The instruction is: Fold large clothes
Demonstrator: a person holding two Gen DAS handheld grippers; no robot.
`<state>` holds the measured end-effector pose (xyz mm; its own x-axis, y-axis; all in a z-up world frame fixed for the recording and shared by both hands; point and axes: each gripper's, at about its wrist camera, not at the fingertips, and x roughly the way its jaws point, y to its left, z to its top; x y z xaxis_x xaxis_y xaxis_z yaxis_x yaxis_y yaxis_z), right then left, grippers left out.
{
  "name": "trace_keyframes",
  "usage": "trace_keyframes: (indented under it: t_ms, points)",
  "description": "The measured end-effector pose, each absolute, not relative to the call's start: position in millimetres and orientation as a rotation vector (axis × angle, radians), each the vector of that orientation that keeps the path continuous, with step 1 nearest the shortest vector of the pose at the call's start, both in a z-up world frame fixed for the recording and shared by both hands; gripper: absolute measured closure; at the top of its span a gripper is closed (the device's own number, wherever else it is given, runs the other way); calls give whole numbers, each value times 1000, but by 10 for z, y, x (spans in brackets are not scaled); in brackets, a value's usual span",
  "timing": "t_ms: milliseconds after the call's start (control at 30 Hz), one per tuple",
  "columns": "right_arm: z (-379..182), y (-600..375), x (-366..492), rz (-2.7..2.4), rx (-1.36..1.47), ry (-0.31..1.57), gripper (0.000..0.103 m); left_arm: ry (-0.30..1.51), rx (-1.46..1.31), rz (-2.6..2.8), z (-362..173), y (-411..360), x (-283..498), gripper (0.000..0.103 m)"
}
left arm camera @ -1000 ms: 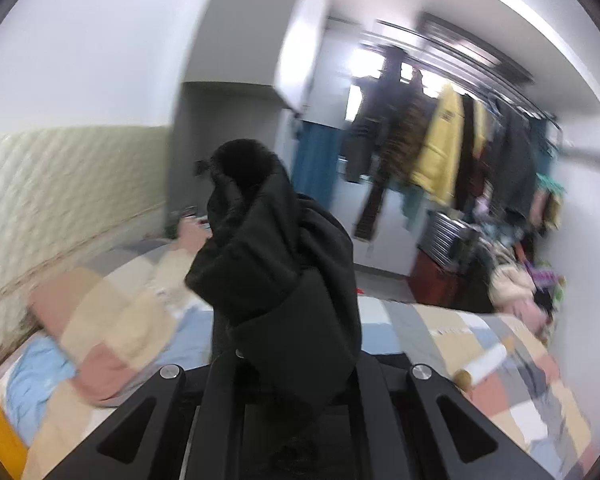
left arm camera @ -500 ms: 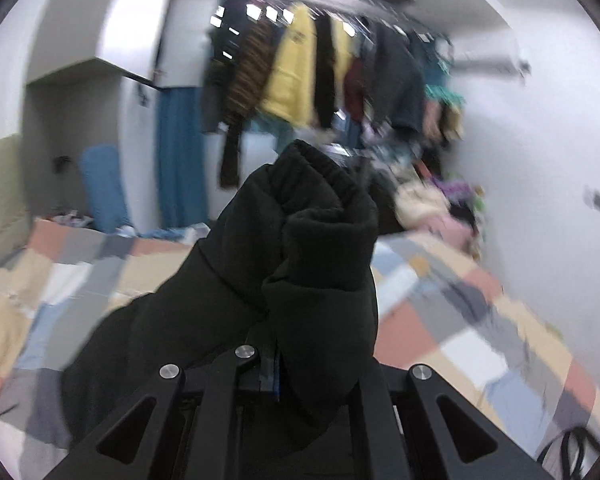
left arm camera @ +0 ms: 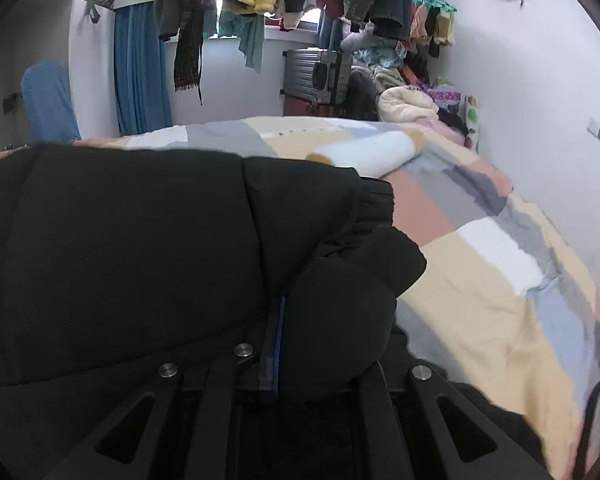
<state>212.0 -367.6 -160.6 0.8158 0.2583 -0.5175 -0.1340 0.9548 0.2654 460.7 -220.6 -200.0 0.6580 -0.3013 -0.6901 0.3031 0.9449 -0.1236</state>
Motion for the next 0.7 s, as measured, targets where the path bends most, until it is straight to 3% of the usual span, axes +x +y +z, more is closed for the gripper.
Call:
trace_keyframes:
  t_ms: [367,467,533,700]
  points:
    - [-1723,-3618,2232,202,213,614,0,710,99,-326,-1989,-2277,4417,89]
    - [-1702,-3595,2213,200,196,600,0,648,196,-287,-1842,-2283,4198,58]
    - [-1684,-3587,2201,201,191,591,0,579,216,-273,-1690,-2228,3972,22]
    - [-1602,-3535,2132,216,171,554,0,536,147,-256,-1283,-1908,3587,19]
